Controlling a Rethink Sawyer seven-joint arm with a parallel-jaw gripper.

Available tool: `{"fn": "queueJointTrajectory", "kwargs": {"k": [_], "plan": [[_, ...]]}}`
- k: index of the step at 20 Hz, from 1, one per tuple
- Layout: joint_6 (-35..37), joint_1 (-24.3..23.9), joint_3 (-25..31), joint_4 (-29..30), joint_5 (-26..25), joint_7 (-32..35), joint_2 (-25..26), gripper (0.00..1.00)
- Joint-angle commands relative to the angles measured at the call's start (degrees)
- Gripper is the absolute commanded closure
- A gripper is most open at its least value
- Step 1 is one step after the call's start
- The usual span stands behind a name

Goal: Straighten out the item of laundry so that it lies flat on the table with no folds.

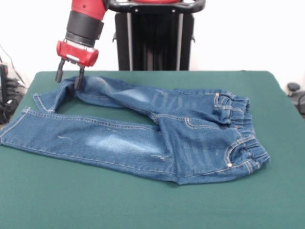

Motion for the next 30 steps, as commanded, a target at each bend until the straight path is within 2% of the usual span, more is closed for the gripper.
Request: {"fn": "queueJointTrajectory", "kwargs": {"k": [1, 4, 8, 11, 15, 19, 21, 24, 26, 29, 30], "plan": [[10.1, -1.5, 11.3, -4.6, -12.9, 5.5, -6.8, 0.00], [12.7, -3.4, 17.1, -3.9, -19.6, 11.1, -10.6, 0.00], [16.1, -6.0, 22.8, -2.8, -23.0, 12.3, -14.5, 0.00], [19.9, -8.7, 26.4, -1.4, -23.9, 10.4, -17.1, 0.00], [22.5, -11.7, 28.9, -0.6, -22.6, 5.9, -18.7, 0.00], [19.0, -8.3, 22.0, -2.9, -15.2, 2.3, -15.5, 0.00], [20.0, -10.0, 24.4, -2.1, -16.8, 2.6, -16.7, 0.00], [26.7, -17.1, 34.9, 2.1, -22.6, 2.4, -22.0, 0.00], [31.4, -22.4, 41.8, 5.1, -22.4, -0.9, -24.9, 0.00], [33.3, -24.1, 43.2, 5.2, -19.8, -5.0, -25.6, 0.00], [32.6, -22.9, 41.6, 4.4, -19.6, -4.7, -25.1, 0.00]]}}
